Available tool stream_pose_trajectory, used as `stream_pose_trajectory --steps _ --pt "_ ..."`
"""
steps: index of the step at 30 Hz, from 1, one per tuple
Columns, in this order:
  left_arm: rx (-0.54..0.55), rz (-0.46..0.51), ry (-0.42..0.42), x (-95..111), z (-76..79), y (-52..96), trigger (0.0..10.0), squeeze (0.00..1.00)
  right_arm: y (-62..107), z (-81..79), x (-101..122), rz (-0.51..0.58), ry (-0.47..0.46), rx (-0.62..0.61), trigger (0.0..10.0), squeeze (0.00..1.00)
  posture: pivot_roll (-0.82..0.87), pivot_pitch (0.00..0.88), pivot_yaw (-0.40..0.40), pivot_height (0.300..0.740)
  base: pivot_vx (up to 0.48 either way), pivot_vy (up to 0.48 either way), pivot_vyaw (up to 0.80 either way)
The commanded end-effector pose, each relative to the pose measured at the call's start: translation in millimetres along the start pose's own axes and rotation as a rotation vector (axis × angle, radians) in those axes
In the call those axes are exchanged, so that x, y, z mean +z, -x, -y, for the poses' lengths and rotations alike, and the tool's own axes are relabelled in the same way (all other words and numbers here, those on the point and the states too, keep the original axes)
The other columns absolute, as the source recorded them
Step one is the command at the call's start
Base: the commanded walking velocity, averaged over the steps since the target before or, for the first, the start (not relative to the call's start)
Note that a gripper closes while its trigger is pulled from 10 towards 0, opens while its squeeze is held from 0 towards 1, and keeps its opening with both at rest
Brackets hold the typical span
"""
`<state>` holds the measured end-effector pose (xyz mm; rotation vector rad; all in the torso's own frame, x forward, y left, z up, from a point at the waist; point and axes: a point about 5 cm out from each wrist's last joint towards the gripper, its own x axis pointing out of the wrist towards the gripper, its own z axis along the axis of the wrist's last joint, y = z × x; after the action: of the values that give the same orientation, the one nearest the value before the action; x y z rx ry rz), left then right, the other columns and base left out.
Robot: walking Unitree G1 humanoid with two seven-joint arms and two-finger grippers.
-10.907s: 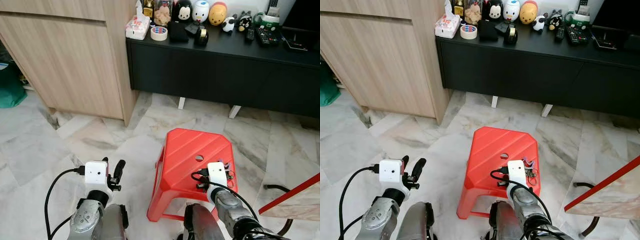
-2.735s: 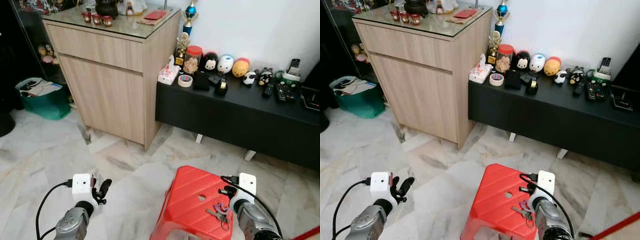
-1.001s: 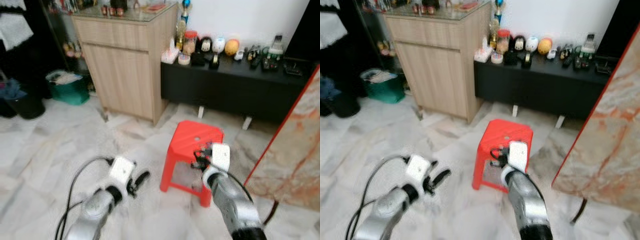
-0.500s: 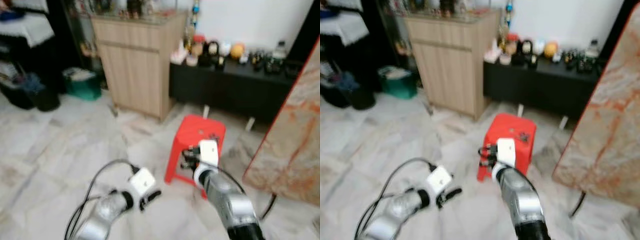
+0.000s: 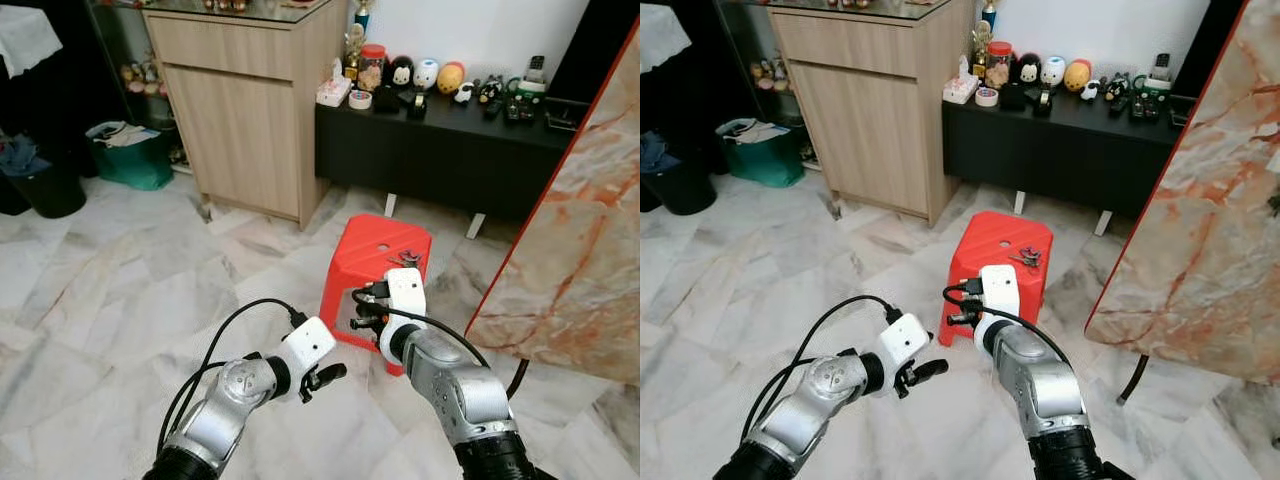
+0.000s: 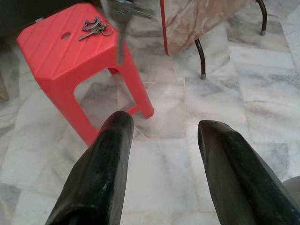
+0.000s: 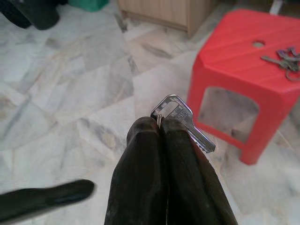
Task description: Hang keys on a hook
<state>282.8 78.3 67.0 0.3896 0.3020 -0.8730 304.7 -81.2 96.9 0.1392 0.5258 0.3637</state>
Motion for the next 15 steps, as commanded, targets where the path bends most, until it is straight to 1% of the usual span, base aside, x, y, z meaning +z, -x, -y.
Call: stream_pose_trajectory --steps 1,2,4,5,8,11,15 --pt "0.03 0.019 0.055 0 -6.3 -2.7 10.0 0.0 1.5 -6.9 9 0.026 0.003 0.031 10.0 0.0 0.06 0.0 -0.051 0.726 0.0 0.0 0.0" --pt "0.03 0.019 0.055 0 -6.3 -2.7 10.0 0.0 1.5 -6.9 9 0.026 0.003 0.031 10.0 0.0 0.06 0.0 -0.051 0.726 0.0 0.0 0.0" --pt "0.041 0.051 0.1 3 -7.9 -5.7 10.0 0.0 2.6 -9.3 9 0.024 0.002 0.044 10.0 0.0 0.06 0.0 -0.052 0.726 0.0 0.0 0.0" --pt "0.043 0.057 0.105 4 -8.3 -6.5 10.0 0.0 2.9 -9.8 9 0.023 0.001 0.047 10.0 0.0 0.06 0.0 -0.052 0.726 0.0 0.0 0.0" --pt "0.07 0.063 0.104 4 -10.9 -9.8 10.0 0.0 4.0 -11.9 9 0.019 0.002 0.058 10.0 0.0 0.05 0.0 -0.054 0.726 0.0 0.0 0.0" --pt "0.109 0.097 0.132 8 -17.7 -12.2 10.0 0.0 5.9 -15.3 8 0.012 0.008 0.077 10.0 0.0 0.05 0.0 -0.056 0.726 0.0 0.0 0.0" --pt "0.122 0.102 0.13 9 -20.9 -13.7 10.0 0.0 7.0 -18.5 7 -0.001 0.017 0.104 10.0 0.0 0.05 0.0 -0.057 0.726 0.0 0.0 0.0"
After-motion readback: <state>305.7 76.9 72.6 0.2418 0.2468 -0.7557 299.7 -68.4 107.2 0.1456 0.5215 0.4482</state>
